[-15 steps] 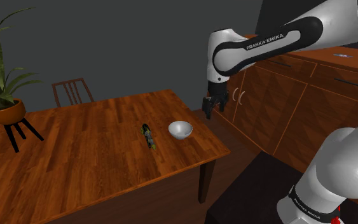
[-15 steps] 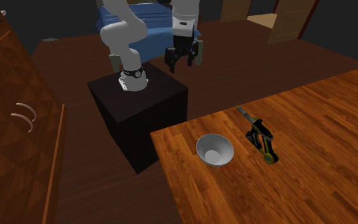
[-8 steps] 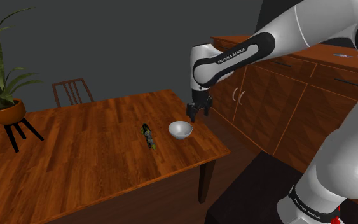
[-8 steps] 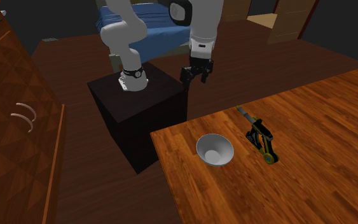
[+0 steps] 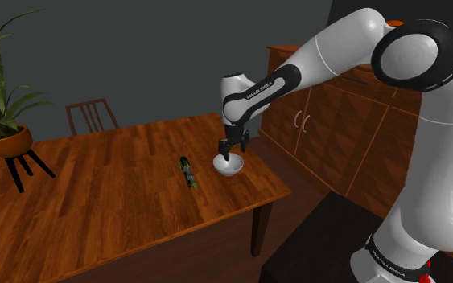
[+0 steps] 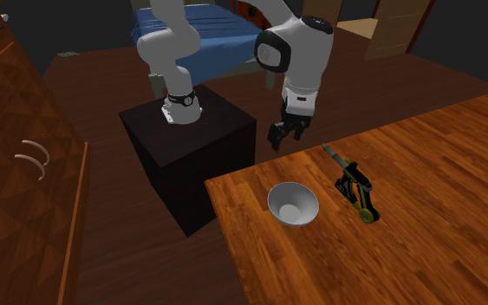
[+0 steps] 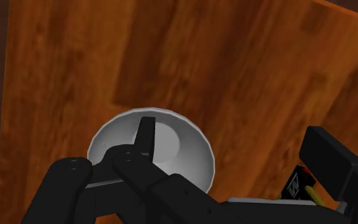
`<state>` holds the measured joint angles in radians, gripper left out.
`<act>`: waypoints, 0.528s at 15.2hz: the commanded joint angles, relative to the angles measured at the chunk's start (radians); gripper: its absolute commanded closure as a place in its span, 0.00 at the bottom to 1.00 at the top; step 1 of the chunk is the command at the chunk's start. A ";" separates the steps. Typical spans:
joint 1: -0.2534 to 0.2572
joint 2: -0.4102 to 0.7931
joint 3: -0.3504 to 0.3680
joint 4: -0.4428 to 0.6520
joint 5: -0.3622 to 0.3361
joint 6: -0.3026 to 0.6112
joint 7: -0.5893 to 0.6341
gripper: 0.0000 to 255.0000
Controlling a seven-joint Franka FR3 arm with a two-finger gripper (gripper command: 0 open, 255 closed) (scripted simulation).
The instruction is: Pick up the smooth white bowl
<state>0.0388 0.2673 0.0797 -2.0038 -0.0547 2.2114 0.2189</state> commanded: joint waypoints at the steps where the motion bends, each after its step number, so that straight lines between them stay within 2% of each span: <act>1: 0.005 0.081 -0.003 0.080 -0.012 0.005 0.012 0.00; 8: 0.031 0.363 -0.020 0.385 -0.042 -0.004 0.046 0.00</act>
<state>0.0660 0.5854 0.0625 -1.6759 -0.0933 2.2167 0.2612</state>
